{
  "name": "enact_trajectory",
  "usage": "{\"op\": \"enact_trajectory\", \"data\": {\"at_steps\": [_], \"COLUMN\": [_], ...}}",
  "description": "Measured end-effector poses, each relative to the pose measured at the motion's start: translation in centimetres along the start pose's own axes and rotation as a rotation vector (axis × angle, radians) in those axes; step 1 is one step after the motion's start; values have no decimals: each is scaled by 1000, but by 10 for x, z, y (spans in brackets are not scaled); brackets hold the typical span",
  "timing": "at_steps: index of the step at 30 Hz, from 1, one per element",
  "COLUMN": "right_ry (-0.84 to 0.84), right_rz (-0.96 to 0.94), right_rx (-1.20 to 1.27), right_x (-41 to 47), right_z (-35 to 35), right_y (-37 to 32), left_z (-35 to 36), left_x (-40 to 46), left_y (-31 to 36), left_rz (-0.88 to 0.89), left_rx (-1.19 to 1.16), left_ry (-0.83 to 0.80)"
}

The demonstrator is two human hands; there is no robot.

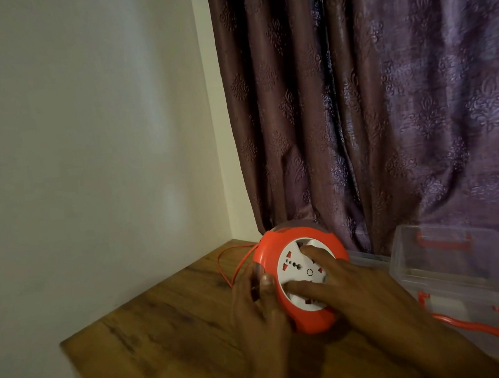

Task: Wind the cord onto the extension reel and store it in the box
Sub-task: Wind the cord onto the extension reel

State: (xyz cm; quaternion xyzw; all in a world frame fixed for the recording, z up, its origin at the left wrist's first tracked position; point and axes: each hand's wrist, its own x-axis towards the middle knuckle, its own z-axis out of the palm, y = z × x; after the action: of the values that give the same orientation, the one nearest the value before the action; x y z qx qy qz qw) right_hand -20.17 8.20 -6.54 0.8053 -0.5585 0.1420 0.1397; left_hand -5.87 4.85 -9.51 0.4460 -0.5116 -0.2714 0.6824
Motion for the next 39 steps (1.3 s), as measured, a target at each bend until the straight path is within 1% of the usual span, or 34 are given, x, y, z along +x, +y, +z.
{"op": "enact_trajectory", "data": {"at_steps": [2, 5, 11, 16, 19, 22, 29, 31, 35, 39], "right_ry": [-18, 0, 66, 160, 209, 241, 303, 321, 339, 343], "right_rz": [-15, -18, 111, 215, 281, 311, 391, 413, 437, 463], "right_rx": [-37, -40, -55, -42, -29, -18, 109, 142, 200, 240], "right_x": [1, -1, -1, 0, -1, -1, -1, -1, -2, -2], "right_z": [2, -2, -6, 0, 4, 7, 8, 8, 8, 9], "right_y": [2, 2, -5, -8, -6, -8, -13, -14, -16, -16], "left_z": [-2, -3, 1, 1, 3, 3, 4, 4, 3, 3], "left_x": [-1, -2, -6, -8, -9, -11, -11, -11, -12, -10], "left_y": [1, 0, 3, 5, 6, 7, 7, 6, 7, 6], "left_rz": [28, 40, 21, 28, 23, 29, 14, 33, 41, -9], "left_rx": [17, 20, -10, 24, 5, 9, 18, 36, 52, 51], "left_ry": [-11, -17, -6, -21, -22, -26, -53, -59, -35, -86]}}
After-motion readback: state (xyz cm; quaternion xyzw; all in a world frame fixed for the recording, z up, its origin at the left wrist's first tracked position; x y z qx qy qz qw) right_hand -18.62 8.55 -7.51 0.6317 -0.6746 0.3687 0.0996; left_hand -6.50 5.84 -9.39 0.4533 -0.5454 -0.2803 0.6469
